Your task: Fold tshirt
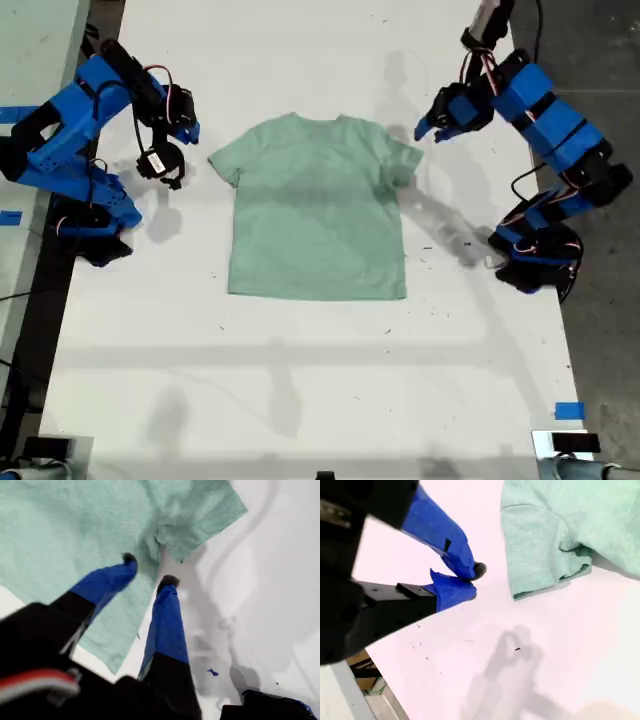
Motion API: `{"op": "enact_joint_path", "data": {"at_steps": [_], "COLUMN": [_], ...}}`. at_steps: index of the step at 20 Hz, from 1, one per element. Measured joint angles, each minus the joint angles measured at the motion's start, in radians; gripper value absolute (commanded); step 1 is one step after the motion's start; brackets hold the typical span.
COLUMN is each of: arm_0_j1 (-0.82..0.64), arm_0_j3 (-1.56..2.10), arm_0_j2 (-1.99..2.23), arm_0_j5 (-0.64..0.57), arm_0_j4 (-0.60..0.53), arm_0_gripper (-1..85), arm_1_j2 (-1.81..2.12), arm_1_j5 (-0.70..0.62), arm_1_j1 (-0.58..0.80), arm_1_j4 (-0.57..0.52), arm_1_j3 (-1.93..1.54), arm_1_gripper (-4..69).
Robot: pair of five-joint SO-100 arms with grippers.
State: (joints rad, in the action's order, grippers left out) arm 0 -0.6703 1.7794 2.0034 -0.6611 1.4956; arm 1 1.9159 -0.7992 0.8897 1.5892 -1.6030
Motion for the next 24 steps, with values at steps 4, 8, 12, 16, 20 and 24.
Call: {"op": "enact_joint_path", "data": {"at_steps": [4, 8, 12, 16, 20, 24], "arm_0_j1": [-0.005, -0.005, -0.005, -0.003, 0.006, 0.014], "arm_0_j3": [0.000, 0.000, 0.000, 0.000, 0.003, 0.012], "arm_0_j2": [-0.002, -0.002, -0.006, -0.008, -0.011, -0.011], "arm_0_j5": [0.000, 0.000, 0.000, 0.000, 0.000, 0.000], "arm_0_j4": [0.002, -0.012, -0.018, -0.028, -0.032, -0.038], "arm_0_gripper": [1.8, 1.6, 1.1, 0.8, 0.6, 0.4], "arm_1_j2": [-0.018, -0.081, -0.250, -0.437, -0.581, -0.611], "arm_1_j5": [-0.080, -0.140, -0.176, -0.201, -0.219, -0.225], "arm_1_j1": [0.067, 0.133, 0.164, 0.176, 0.187, 0.192], "arm_1_j4": [-0.067, -0.267, -0.466, -0.555, -0.546, -0.561], "arm_1_j3": [-0.098, -0.296, -0.374, -0.333, -0.173, -0.135], "arm_1_gripper": [35.9, 36.2, 36.0, 33.7, 0.4, -1.4]}}
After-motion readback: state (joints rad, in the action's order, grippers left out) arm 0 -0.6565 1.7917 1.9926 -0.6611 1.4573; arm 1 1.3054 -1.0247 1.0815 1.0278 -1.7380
